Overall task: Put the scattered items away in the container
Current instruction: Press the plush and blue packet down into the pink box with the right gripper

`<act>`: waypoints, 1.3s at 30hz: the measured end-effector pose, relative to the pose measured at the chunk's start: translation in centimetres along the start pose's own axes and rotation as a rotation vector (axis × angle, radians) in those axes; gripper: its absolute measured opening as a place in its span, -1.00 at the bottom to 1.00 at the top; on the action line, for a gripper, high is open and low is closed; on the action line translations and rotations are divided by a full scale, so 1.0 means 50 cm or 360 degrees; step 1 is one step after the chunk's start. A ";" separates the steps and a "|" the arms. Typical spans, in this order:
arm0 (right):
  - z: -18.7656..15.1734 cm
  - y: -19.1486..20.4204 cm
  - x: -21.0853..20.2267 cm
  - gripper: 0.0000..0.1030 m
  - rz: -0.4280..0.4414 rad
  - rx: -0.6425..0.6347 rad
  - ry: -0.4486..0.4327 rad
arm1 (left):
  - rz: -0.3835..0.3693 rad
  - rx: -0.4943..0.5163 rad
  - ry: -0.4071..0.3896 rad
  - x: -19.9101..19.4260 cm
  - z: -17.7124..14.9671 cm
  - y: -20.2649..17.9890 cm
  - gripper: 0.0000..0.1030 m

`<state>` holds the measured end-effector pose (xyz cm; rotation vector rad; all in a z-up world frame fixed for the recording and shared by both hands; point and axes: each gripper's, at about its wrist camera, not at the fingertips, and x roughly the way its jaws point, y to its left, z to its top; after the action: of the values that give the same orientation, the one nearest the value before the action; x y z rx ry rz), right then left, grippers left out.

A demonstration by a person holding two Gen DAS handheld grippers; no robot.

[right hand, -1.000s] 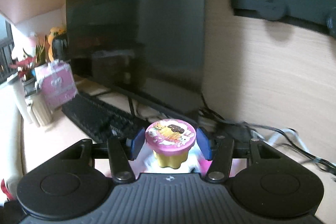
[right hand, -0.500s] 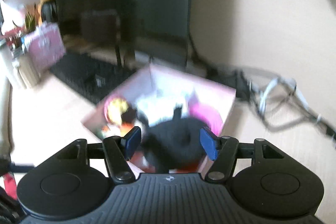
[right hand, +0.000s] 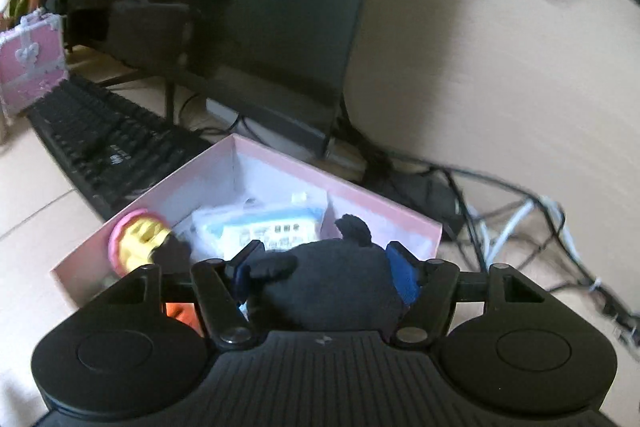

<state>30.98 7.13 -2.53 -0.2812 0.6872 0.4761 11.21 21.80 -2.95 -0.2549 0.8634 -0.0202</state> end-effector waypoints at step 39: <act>0.174 0.148 -0.032 -0.07 0.0085 -0.0940 0.0084 | -0.0063 -0.0270 -0.0104 -0.052 -0.051 0.110 0.99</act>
<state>30.81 16.42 4.30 -0.8344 0.5940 0.7208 7.13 26.88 -3.83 -0.4294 0.7956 0.0248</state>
